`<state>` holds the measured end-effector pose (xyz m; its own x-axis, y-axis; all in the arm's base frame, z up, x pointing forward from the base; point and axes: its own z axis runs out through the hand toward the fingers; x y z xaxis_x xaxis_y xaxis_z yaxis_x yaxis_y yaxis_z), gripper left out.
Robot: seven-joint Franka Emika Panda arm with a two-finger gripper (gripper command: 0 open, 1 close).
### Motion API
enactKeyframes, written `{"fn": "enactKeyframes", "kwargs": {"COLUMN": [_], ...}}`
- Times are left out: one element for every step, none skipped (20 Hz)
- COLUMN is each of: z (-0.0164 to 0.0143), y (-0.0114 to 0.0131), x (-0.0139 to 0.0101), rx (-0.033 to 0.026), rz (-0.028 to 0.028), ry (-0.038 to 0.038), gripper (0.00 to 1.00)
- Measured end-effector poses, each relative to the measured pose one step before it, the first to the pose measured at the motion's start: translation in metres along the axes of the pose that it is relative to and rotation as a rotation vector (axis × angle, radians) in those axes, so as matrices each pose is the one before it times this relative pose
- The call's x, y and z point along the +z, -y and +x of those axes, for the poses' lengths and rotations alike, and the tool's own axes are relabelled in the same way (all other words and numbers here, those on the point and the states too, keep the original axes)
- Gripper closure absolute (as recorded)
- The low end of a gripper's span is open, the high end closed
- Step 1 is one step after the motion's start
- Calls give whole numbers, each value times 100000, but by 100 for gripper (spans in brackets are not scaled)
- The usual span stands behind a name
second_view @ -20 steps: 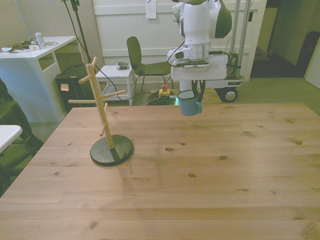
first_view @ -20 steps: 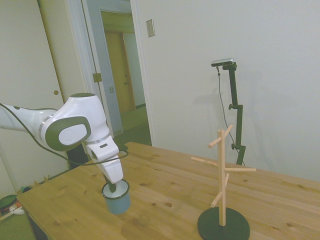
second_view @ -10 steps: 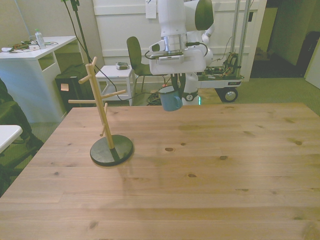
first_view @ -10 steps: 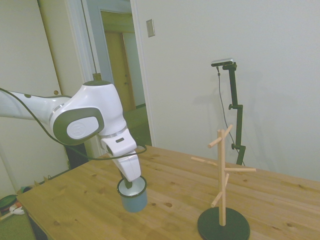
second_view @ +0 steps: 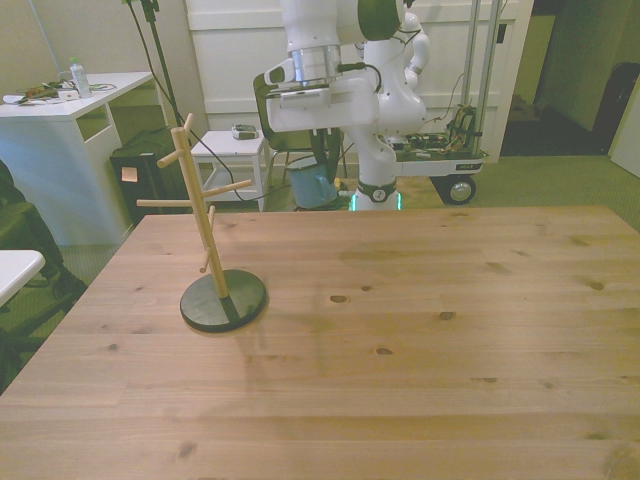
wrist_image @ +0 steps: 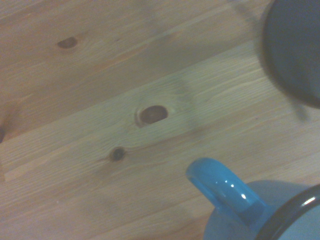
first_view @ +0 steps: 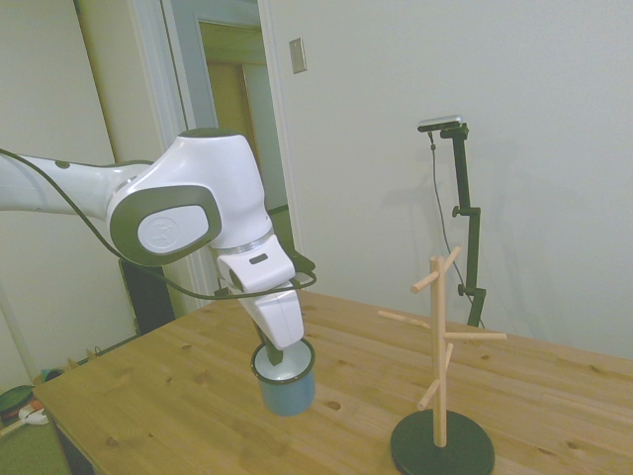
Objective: Hang the mug
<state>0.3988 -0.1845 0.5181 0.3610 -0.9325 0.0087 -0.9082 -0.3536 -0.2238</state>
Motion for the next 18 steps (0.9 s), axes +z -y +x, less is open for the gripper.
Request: {"fn": "enactKeyframes", "kwargs": {"z": [487, 17, 63, 159, 272, 375, 459, 522, 583, 528, 443, 314, 248, 182, 138, 113, 50, 42], "y": [-276, 3, -16, -43, -32, -16, -27, -32, 11, 57, 178, 282, 310, 337, 388, 409, 402, 387], "x": [40, 9, 22, 55, 31, -19, -20, -115, -182, -243, -290, -273, -223, -181, -113, -65, -9, 21], "rx": [-186, 25, 127, 302, 308, 290, 246, 176, 195, 138, 61, 12, -81, -200, -315, -386, -487, -460], "rz": [-618, -24, -52, -134, -115, -23, -28, 161, 218, 265, 174, 186, 71, -171, -194, -164, -81, -138], "ry": [442, 7, 12, 32, -24, -87, -101, -217, -365, -434, -435, -478, -359, -105, -99, -100, -146, -92], "gripper": [100, 100, 100, 100, 100, 100, 100, 100, 100, 100, 100, 100, 100, 100, 100, 100, 100, 100]}}
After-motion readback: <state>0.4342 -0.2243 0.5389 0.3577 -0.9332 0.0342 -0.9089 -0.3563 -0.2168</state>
